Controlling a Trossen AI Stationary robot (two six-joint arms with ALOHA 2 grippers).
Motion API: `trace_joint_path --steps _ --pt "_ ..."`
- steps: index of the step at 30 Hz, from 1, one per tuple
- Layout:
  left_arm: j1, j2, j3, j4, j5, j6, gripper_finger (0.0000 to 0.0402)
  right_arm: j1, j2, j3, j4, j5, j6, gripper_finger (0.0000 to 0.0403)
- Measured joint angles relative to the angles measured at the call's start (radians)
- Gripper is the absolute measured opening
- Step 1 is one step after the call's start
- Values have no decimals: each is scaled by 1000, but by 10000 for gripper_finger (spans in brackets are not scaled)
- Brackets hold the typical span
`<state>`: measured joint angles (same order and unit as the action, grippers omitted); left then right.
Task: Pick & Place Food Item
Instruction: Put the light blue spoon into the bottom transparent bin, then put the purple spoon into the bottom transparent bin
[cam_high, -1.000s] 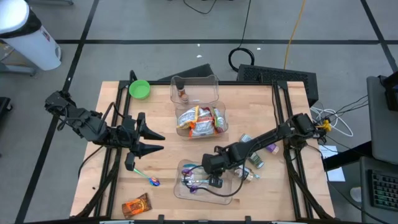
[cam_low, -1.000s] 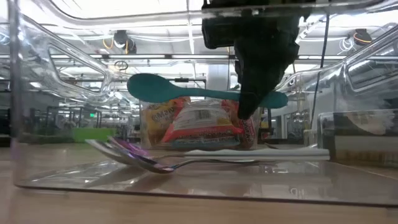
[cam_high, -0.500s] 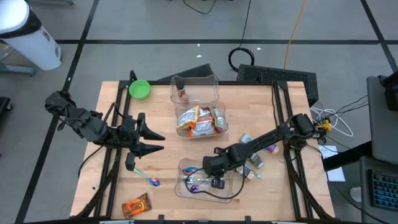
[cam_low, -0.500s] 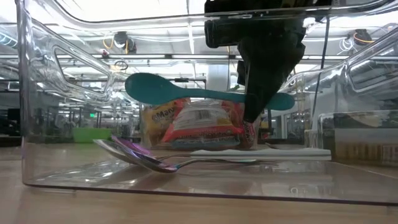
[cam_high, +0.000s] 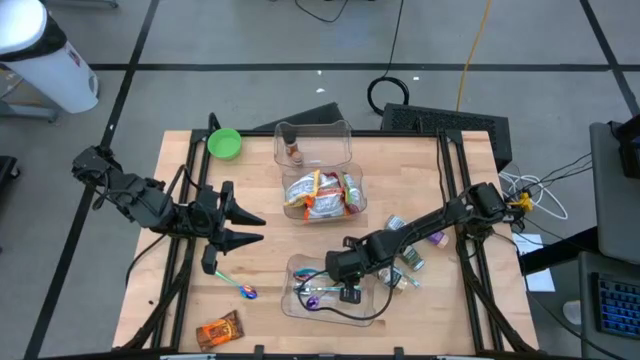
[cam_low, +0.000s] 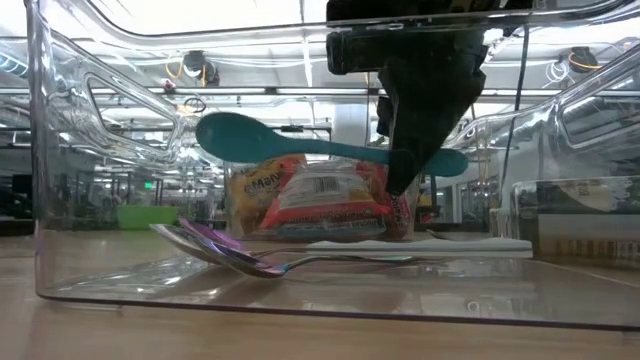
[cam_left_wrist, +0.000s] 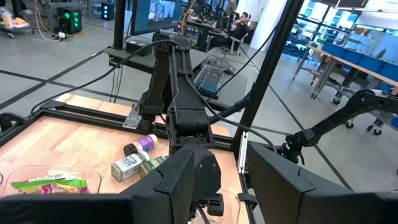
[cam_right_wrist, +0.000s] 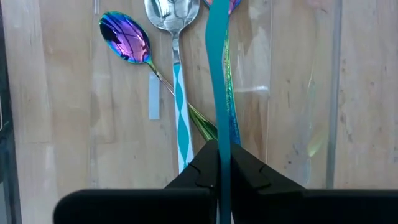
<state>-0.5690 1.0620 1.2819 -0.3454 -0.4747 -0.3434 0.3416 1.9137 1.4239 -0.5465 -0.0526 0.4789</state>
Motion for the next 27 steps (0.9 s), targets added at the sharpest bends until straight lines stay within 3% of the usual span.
trace_joint_path --steps 13,27 --pt "0 0 0 -3 0 -31 152 -6 -10 0 109 -3 6 102" --pt "-28 -9 0 8 4 -107 152 -28 -168 -1 225 -1 89 114"
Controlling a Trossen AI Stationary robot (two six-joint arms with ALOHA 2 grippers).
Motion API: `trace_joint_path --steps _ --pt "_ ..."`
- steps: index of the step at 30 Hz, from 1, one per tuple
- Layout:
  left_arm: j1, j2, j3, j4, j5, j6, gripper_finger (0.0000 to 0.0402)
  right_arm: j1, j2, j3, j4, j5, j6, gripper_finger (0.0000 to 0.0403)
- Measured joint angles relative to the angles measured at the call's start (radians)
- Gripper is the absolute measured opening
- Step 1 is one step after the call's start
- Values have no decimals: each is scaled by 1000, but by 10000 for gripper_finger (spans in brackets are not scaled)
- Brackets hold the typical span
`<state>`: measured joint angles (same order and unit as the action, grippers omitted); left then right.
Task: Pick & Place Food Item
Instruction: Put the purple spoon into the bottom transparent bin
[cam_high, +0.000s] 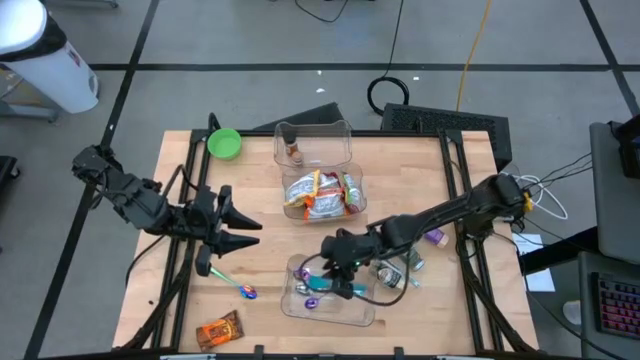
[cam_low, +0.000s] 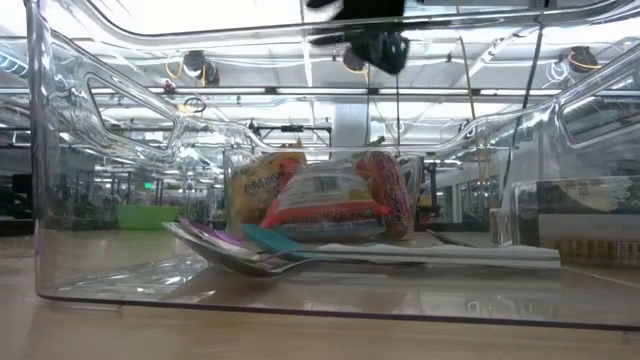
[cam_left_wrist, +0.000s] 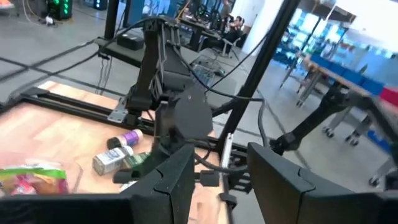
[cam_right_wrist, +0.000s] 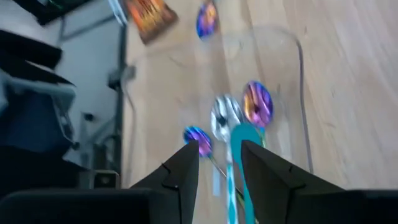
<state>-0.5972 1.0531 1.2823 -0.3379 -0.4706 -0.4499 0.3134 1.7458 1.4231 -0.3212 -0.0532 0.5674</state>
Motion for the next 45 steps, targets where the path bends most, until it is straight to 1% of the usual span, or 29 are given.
trace_joint_path --steps 2,5,10,14,16,18,20,22,24,27,30,34,37,42,45 --pt "0 0 0 1 0 -34 152 0 -12 0 44 0 -8 114" --pt "0 1 0 1 0 -22 152 0 -26 0 118 0 -2 114" --pt "0 10 0 1 1 62 152 0 -25 0 340 0 55 112" --pt "16 10 0 51 -1 54 152 0 -25 0 541 0 41 112" --pt "22 9 0 51 15 38 152 -3 -25 0 607 0 44 114" --pt "27 9 0 14 60 42 152 -6 -25 0 653 -1 65 114" --pt "26 9 0 -56 97 49 152 -9 -37 0 657 -2 93 113" --pt "16 4 0 -174 108 10 152 -12 -57 0 637 -9 86 112" --pt "-2 -3 0 -310 113 -77 152 -12 -88 0 592 -30 33 112" --pt "-22 4 0 -508 135 -238 152 -2 -136 0 527 -21 -56 112" --pt "-49 39 0 -656 165 -380 152 12 -190 -20 489 18 -127 110" --pt "-110 95 0 -764 224 -481 152 24 -268 -86 472 91 -180 110" --pt "-170 151 0 -796 242 -494 152 27 -319 -156 474 140 -193 111" --pt "-257 264 0 -859 287 -421 152 29 -402 -300 493 216 -175 109" --pt "-288 330 0 -898 298 -359 152 29 -433 -403 610 220 -137 110"
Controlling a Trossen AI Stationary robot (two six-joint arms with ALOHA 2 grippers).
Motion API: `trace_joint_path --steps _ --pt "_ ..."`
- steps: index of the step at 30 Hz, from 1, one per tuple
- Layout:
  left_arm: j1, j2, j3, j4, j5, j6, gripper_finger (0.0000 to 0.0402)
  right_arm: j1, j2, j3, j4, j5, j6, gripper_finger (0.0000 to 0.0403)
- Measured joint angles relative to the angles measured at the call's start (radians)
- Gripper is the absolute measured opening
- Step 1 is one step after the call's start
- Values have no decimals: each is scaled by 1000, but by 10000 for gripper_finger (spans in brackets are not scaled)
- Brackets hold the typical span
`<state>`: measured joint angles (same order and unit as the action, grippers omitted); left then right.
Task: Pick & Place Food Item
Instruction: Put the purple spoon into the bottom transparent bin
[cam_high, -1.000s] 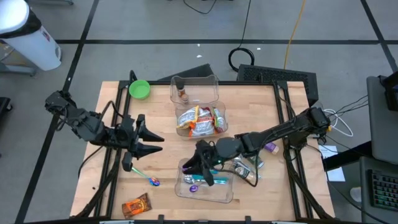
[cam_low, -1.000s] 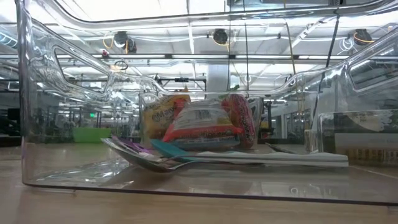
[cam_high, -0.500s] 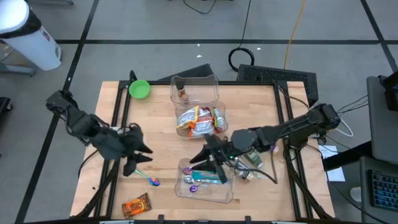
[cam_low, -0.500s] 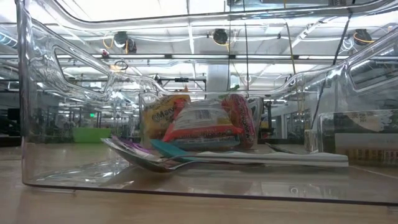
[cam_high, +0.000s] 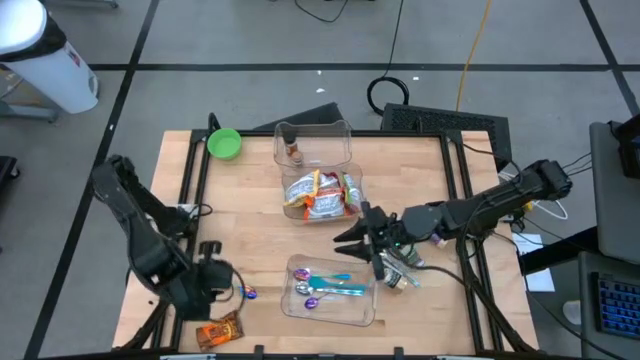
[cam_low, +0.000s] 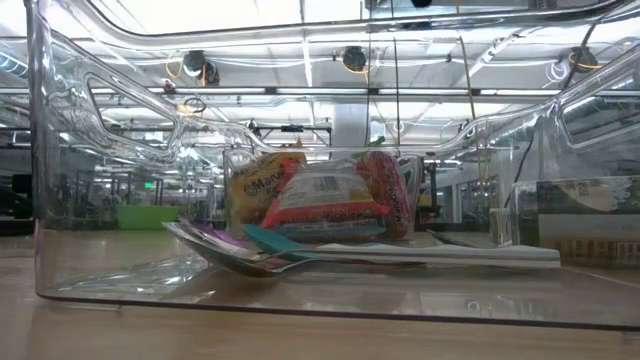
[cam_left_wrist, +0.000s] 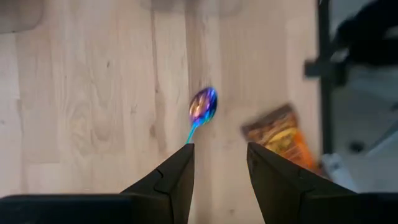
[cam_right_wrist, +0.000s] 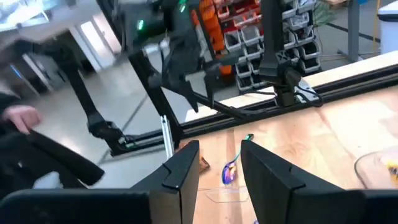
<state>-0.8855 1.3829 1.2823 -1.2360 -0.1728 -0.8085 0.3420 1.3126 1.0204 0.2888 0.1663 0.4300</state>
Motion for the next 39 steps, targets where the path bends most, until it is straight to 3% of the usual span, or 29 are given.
trace_joint_path --steps 6,11,20,30,39 --pt "-18 105 -1 -23 -8 59 152 -2 -43 -184 293 -2 37 108" --pt "-18 137 -60 39 4 89 152 -22 -84 -280 388 -6 47 105" --pt "30 136 -225 219 177 101 152 -71 -221 -322 337 -12 -7 105" --pt "127 136 -381 404 191 151 152 -126 -386 -322 137 -14 -12 105" --pt "162 136 -483 541 218 190 152 -126 -445 -322 74 -14 3 105"
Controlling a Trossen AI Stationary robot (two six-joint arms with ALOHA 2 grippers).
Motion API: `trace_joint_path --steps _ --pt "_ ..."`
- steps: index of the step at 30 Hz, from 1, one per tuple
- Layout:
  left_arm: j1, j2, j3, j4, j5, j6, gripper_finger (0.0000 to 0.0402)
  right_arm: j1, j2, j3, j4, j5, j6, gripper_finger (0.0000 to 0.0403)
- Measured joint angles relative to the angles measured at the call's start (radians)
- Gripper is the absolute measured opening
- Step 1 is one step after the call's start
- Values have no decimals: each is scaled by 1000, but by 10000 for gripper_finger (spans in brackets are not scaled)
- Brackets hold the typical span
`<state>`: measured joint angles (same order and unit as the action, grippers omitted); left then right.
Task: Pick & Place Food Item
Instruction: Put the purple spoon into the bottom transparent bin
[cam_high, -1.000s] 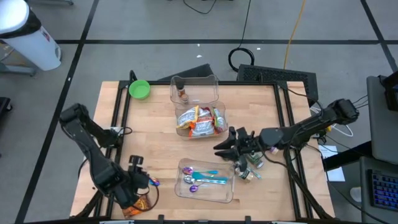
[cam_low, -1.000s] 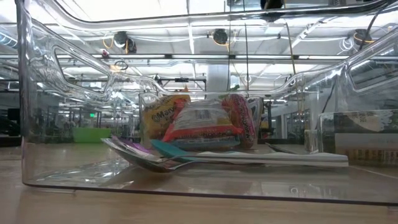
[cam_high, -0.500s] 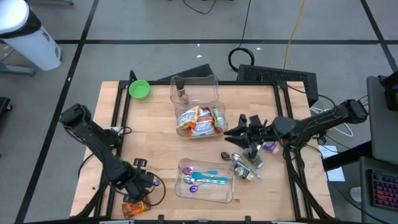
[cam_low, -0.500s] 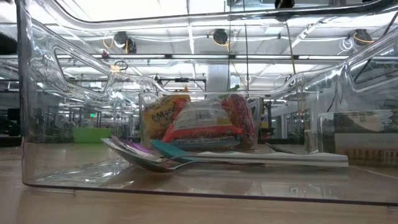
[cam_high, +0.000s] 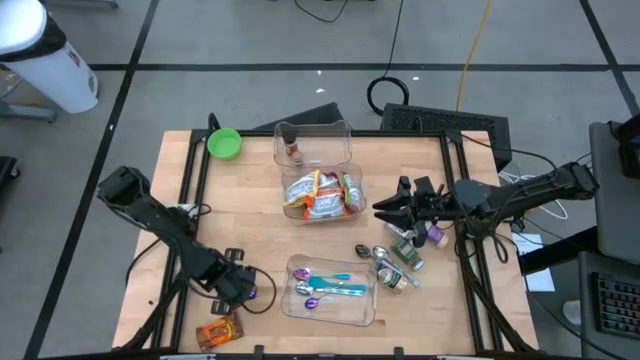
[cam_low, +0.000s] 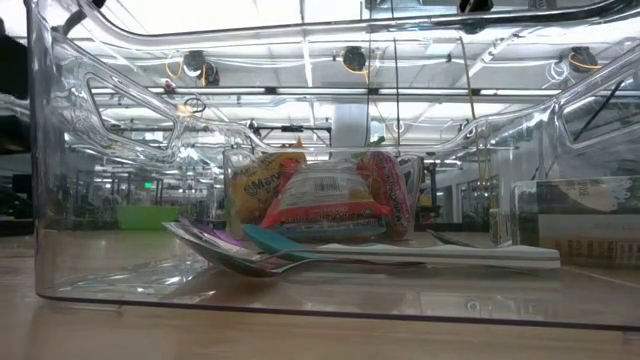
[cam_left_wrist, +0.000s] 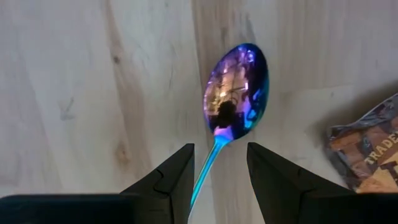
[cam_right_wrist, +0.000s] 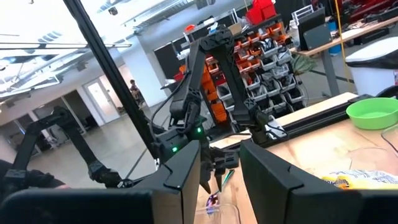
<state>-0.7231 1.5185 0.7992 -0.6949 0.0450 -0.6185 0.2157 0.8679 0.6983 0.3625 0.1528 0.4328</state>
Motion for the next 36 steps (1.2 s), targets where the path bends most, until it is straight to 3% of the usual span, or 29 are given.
trace_joint_path --steps 5,10,13,18,20,27,31,36 --pt "-1 0 -26 9 3 38 152 0 -1 0 -2 6 0 105" --pt "-1 -3 -70 18 31 64 144 -2 -1 0 -2 91 -24 105" --pt "1 -6 -87 21 56 69 110 -14 -1 0 2 137 -20 105" --pt "22 -13 -81 6 69 68 19 -58 0 0 5 137 -3 105" --pt "52 -23 -74 2 100 42 15 -76 0 0 7 138 3 105" --pt "212 -93 35 -77 163 115 9 -117 0 0 38 137 -2 105" --pt "308 -154 136 -247 84 166 8 -135 0 0 77 135 -8 105" --pt "420 -256 301 -302 -43 180 8 -143 0 1 152 102 -17 105"
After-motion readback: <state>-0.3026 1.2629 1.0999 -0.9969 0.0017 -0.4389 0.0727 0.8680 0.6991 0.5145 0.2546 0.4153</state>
